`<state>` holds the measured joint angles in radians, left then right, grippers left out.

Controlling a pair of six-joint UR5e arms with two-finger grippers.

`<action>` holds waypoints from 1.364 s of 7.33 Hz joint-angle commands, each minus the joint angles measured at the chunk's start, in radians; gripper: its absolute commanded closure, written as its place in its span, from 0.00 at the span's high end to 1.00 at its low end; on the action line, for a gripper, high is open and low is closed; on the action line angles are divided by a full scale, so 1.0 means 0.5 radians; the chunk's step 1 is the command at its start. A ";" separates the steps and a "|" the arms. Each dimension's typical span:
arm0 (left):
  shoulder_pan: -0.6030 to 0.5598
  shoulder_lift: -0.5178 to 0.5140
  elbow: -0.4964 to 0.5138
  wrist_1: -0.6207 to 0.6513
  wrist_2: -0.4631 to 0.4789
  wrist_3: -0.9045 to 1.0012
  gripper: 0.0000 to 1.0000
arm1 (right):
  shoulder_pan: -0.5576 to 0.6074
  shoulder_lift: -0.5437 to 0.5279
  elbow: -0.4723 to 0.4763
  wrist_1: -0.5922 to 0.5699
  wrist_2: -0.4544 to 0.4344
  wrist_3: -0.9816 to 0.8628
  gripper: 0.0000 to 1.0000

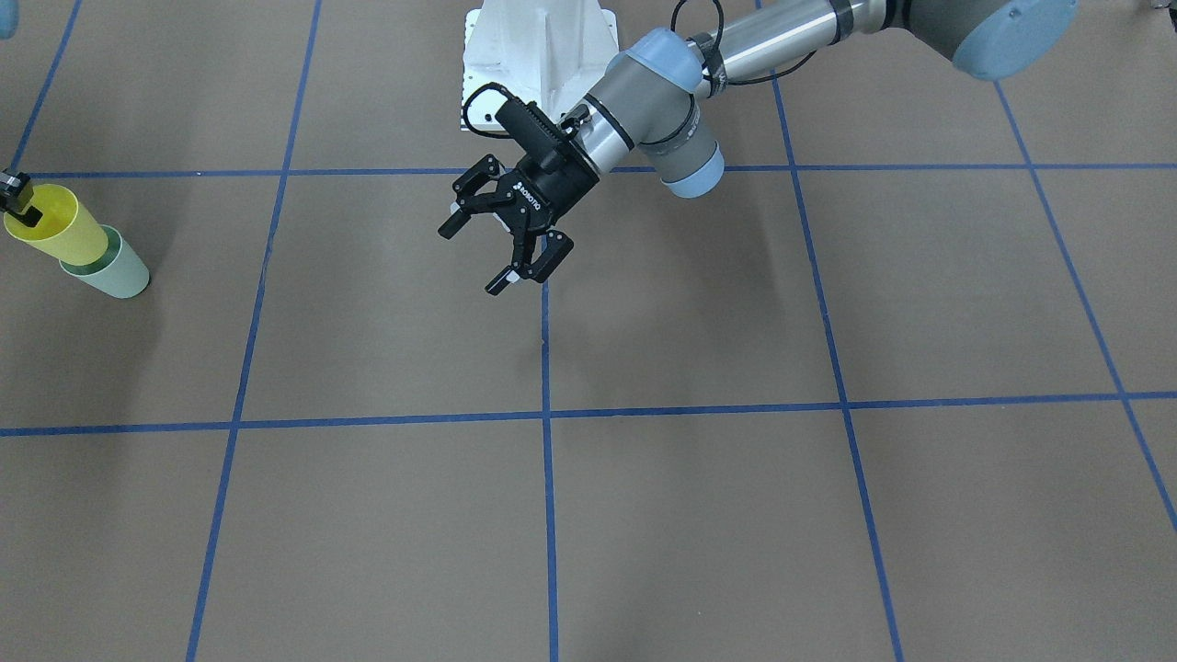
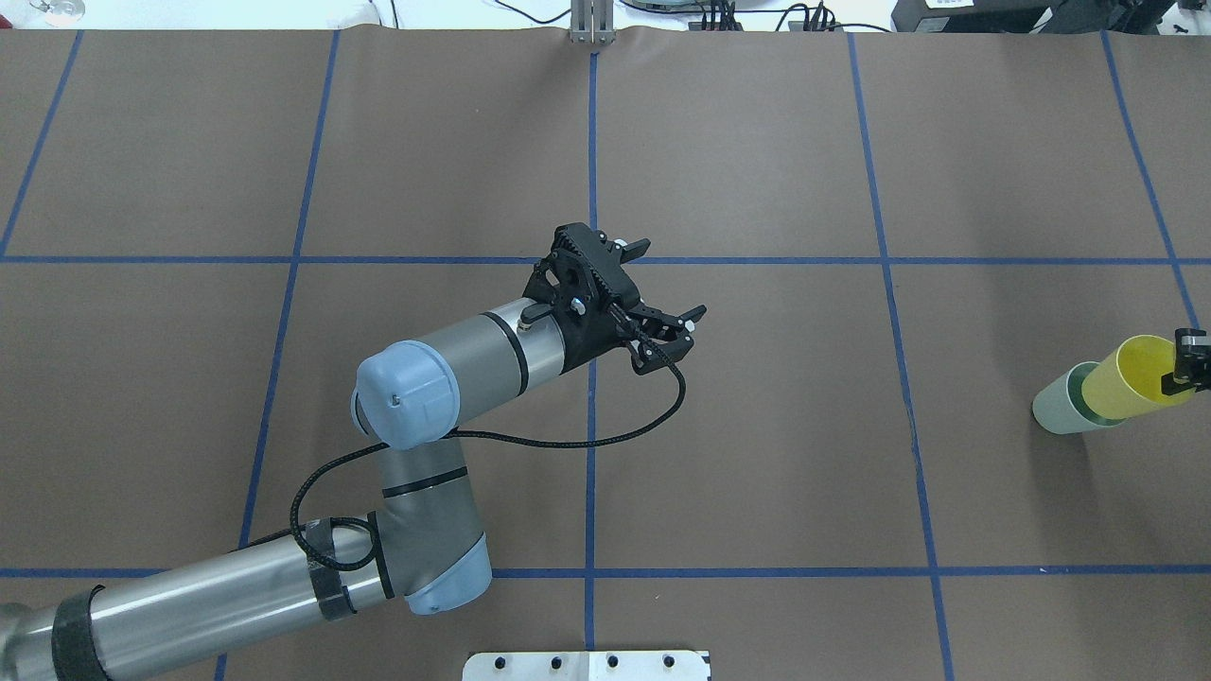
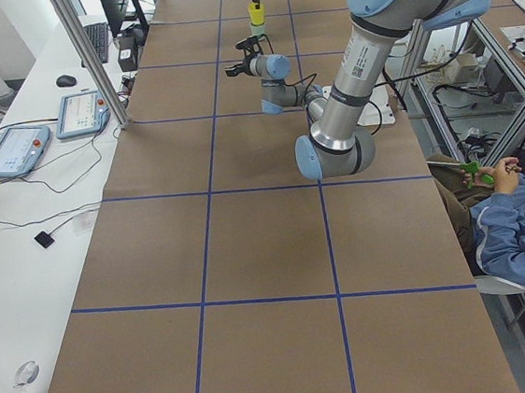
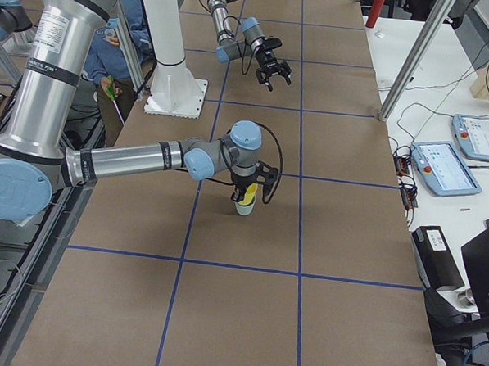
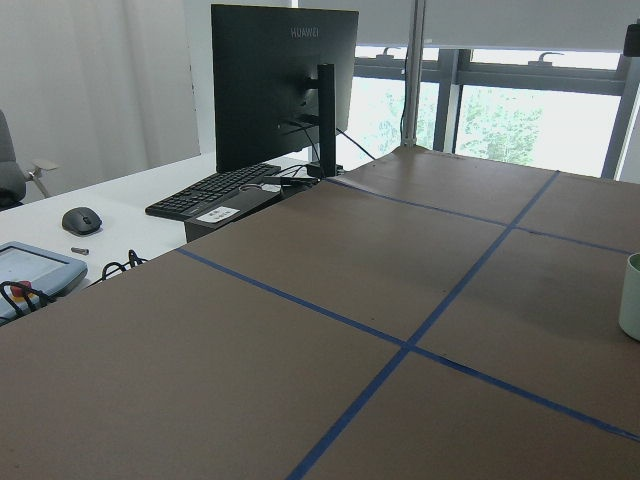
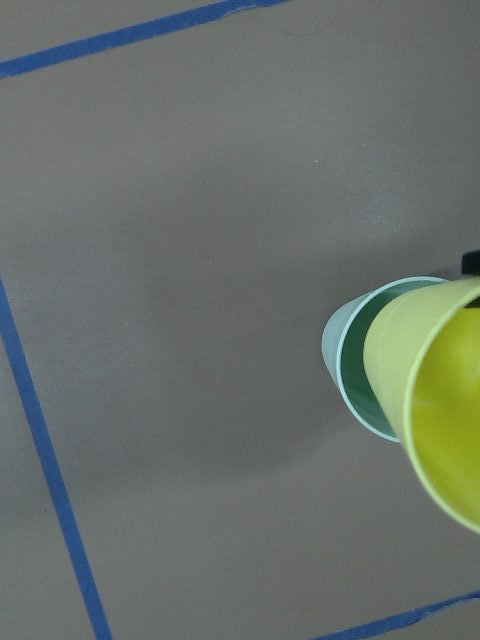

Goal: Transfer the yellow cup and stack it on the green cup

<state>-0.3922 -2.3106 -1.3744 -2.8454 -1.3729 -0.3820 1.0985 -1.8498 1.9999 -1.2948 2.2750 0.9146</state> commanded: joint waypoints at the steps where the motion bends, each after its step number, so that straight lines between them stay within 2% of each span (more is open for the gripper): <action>1: 0.002 0.001 0.000 0.006 0.000 0.000 1.00 | -0.016 0.033 -0.015 -0.006 0.024 0.012 0.00; 3: 0.005 -0.002 0.000 0.006 0.000 -0.003 1.00 | -0.019 0.067 -0.051 -0.009 0.046 0.021 0.00; 4: 0.008 -0.002 0.000 0.006 0.003 -0.003 1.00 | -0.019 0.061 -0.054 -0.009 0.046 0.015 0.29; 5: 0.005 -0.002 0.000 0.009 0.000 -0.003 1.00 | -0.013 0.052 -0.048 -0.006 0.043 0.015 0.64; 7: 0.008 -0.002 0.000 0.009 0.000 -0.003 1.00 | -0.013 0.046 -0.048 -0.003 0.043 0.012 1.00; 8: -0.010 -0.005 -0.009 0.009 0.006 0.000 1.00 | -0.013 0.049 -0.045 -0.003 0.037 0.012 1.00; 10: -0.077 0.044 -0.012 0.012 0.144 -0.027 0.99 | 0.006 0.055 -0.054 0.019 0.015 -0.001 1.00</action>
<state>-0.4139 -2.3018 -1.3789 -2.8412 -1.3321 -0.3846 1.0953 -1.8254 1.9766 -1.2891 2.2878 0.9189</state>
